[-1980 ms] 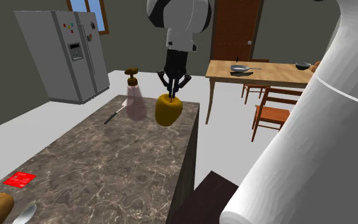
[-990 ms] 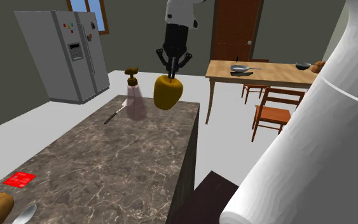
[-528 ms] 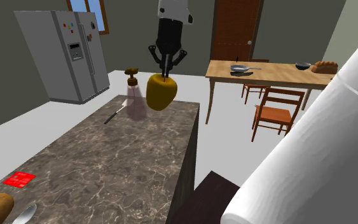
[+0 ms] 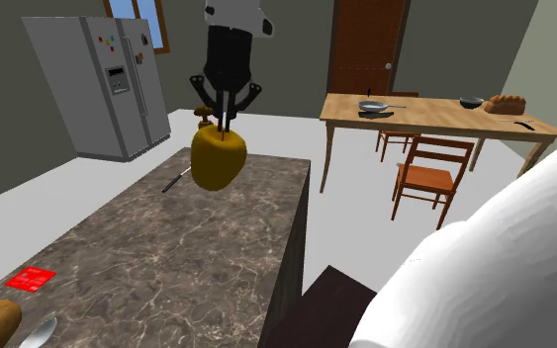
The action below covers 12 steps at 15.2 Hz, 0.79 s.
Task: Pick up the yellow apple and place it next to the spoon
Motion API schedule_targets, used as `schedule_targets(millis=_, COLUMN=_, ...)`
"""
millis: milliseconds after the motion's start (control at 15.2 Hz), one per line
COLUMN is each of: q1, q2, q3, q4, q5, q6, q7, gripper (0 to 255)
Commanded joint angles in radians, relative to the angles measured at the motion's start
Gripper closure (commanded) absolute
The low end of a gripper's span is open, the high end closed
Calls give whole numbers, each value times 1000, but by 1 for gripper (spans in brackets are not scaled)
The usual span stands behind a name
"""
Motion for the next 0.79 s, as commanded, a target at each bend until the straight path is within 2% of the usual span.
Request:
schedule_targets(millis=0, q1=17, q2=-30, q3=37, q4=-34, q5=14, q6=14, q7=51, gripper=255)
schedule_targets(millis=726, q1=114, q2=-113, q3=238, q4=-114, q5=108, q6=69, q7=309, gripper=255)
